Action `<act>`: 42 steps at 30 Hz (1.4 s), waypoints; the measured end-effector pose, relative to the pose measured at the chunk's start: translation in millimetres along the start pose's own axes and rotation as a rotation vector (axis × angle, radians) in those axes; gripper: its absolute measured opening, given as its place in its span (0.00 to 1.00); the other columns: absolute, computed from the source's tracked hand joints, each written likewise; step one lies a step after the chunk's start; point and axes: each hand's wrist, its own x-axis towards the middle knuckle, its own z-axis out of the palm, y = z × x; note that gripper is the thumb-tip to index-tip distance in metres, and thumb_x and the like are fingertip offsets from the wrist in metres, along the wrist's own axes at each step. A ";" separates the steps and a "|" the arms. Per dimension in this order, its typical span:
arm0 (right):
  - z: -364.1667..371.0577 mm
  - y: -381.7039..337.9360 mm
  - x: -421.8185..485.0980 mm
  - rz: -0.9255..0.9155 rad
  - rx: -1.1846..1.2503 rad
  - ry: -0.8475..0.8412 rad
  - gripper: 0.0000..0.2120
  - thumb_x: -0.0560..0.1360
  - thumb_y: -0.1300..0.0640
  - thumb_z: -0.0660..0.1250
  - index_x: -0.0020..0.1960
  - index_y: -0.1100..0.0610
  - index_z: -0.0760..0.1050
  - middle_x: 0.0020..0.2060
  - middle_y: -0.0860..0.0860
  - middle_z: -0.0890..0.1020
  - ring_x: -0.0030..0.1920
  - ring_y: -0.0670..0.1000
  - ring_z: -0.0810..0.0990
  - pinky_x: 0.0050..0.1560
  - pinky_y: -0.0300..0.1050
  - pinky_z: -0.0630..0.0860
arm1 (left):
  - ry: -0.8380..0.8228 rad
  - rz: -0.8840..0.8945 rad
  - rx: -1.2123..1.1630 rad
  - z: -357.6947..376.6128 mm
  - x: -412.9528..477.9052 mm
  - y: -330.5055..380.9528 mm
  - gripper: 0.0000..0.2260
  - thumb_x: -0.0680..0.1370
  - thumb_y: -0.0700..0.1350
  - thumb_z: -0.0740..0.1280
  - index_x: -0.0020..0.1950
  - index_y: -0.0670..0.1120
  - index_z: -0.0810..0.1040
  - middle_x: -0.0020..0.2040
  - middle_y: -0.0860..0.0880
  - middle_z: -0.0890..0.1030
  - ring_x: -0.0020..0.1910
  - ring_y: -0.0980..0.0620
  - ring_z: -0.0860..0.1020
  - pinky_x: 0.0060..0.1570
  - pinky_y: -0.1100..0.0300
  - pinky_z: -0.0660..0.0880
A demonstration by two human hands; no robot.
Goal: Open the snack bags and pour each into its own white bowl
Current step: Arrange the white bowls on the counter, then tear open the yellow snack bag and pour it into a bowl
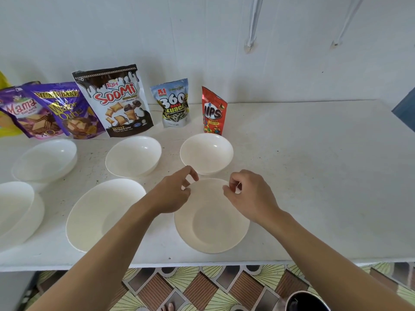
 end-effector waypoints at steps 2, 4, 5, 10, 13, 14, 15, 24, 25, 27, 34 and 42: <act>2.3 -0.8 -0.3 -0.003 -0.022 -0.007 0.11 0.75 0.50 0.69 0.37 0.52 0.72 0.37 0.45 0.76 0.37 0.47 0.75 0.34 0.41 0.69 | 0.001 0.009 -0.005 0.1 -0.4 0.0 0.13 0.82 0.39 0.60 0.59 0.57 0.72 0.53 0.53 0.78 0.48 0.55 0.80 0.42 0.61 0.79; 3.9 -0.8 -2.3 -0.006 -0.037 -0.004 0.09 0.76 0.49 0.69 0.39 0.51 0.73 0.38 0.44 0.76 0.36 0.45 0.74 0.33 0.38 0.65 | 0.002 0.018 -0.005 1.3 -1.2 0.4 0.13 0.82 0.39 0.59 0.59 0.57 0.72 0.53 0.53 0.78 0.49 0.54 0.80 0.44 0.60 0.80; 4.3 -0.8 -3.5 -0.008 -0.041 0.002 0.09 0.76 0.49 0.69 0.40 0.51 0.73 0.39 0.44 0.76 0.35 0.44 0.73 0.33 0.37 0.64 | 0.000 0.022 -0.006 1.8 -1.6 0.2 0.13 0.81 0.39 0.59 0.60 0.57 0.72 0.53 0.53 0.78 0.49 0.54 0.80 0.44 0.60 0.80; 4.4 -3.0 -6.8 -0.006 -0.025 0.029 0.09 0.76 0.47 0.68 0.42 0.51 0.74 0.41 0.46 0.75 0.36 0.45 0.74 0.34 0.37 0.67 | 0.002 0.015 -0.016 0.6 -3.8 -1.1 0.15 0.81 0.39 0.61 0.61 0.58 0.71 0.54 0.52 0.78 0.49 0.55 0.80 0.46 0.59 0.80; 2.5 -7.7 -6.3 -0.044 0.016 0.075 0.08 0.76 0.47 0.69 0.44 0.50 0.74 0.43 0.45 0.75 0.39 0.45 0.74 0.34 0.35 0.67 | 0.049 0.026 -0.024 -2.2 -5.5 -1.2 0.13 0.81 0.40 0.63 0.61 0.56 0.72 0.53 0.52 0.79 0.48 0.57 0.80 0.44 0.62 0.79; 1.8 -10.6 -5.7 -0.061 0.023 0.093 0.07 0.76 0.48 0.69 0.45 0.50 0.74 0.43 0.45 0.75 0.41 0.46 0.74 0.35 0.36 0.69 | 0.073 0.034 -0.032 -3.8 -6.3 -1.3 0.12 0.81 0.41 0.65 0.60 0.56 0.73 0.53 0.52 0.79 0.48 0.57 0.80 0.44 0.63 0.79; 1.1 -14.6 -5.0 -0.075 0.030 0.110 0.07 0.76 0.49 0.69 0.46 0.50 0.74 0.45 0.46 0.76 0.43 0.47 0.75 0.37 0.38 0.71 | 0.096 0.041 -0.047 -5.9 -7.2 -1.9 0.10 0.81 0.42 0.66 0.59 0.56 0.74 0.53 0.52 0.80 0.48 0.57 0.80 0.44 0.63 0.79; -3.7 -79.4 12.2 -0.192 0.258 0.196 0.05 0.76 0.54 0.71 0.43 0.51 0.76 0.36 0.45 0.81 0.38 0.46 0.79 0.41 0.43 0.79 | 0.448 0.127 -0.165 -63.2 -41.7 -4.4 0.04 0.81 0.50 0.66 0.50 0.53 0.79 0.36 0.51 0.81 0.34 0.54 0.79 0.38 0.59 0.75; -2.8 -90.3 14.7 -0.203 0.285 0.208 0.06 0.75 0.55 0.71 0.41 0.52 0.76 0.33 0.45 0.80 0.35 0.47 0.79 0.39 0.44 0.78 | 0.509 0.150 -0.187 -71.2 -47.5 -7.9 0.05 0.81 0.50 0.66 0.49 0.53 0.80 0.33 0.51 0.79 0.31 0.53 0.76 0.36 0.59 0.72; 1.6 -114.2 19.3 -0.237 0.344 0.224 0.08 0.76 0.55 0.71 0.39 0.52 0.75 0.29 0.46 0.77 0.32 0.48 0.76 0.35 0.42 0.75 | 0.592 0.191 -0.249 -87.9 -59.9 -19.6 0.06 0.81 0.50 0.66 0.46 0.53 0.80 0.28 0.50 0.74 0.29 0.52 0.71 0.35 0.54 0.69; 40.0 -223.2 31.2 -0.351 0.510 0.137 0.12 0.79 0.54 0.67 0.38 0.55 0.75 0.26 0.52 0.74 0.30 0.52 0.71 0.33 0.46 0.67 | 0.755 0.243 -0.314 -162.2 -108.1 -89.6 0.07 0.81 0.50 0.66 0.45 0.51 0.79 0.30 0.42 0.75 0.28 0.53 0.70 0.31 0.58 0.68; 125.9 -362.8 49.5 -0.401 0.597 0.084 0.06 0.77 0.60 0.69 0.41 0.56 0.76 0.25 0.45 0.74 0.28 0.43 0.70 0.30 0.32 0.65 | 0.760 0.218 -0.309 -258.3 -163.1 -209.6 0.04 0.81 0.42 0.67 0.48 0.51 0.79 0.28 0.46 0.72 0.29 0.50 0.73 0.34 0.57 0.69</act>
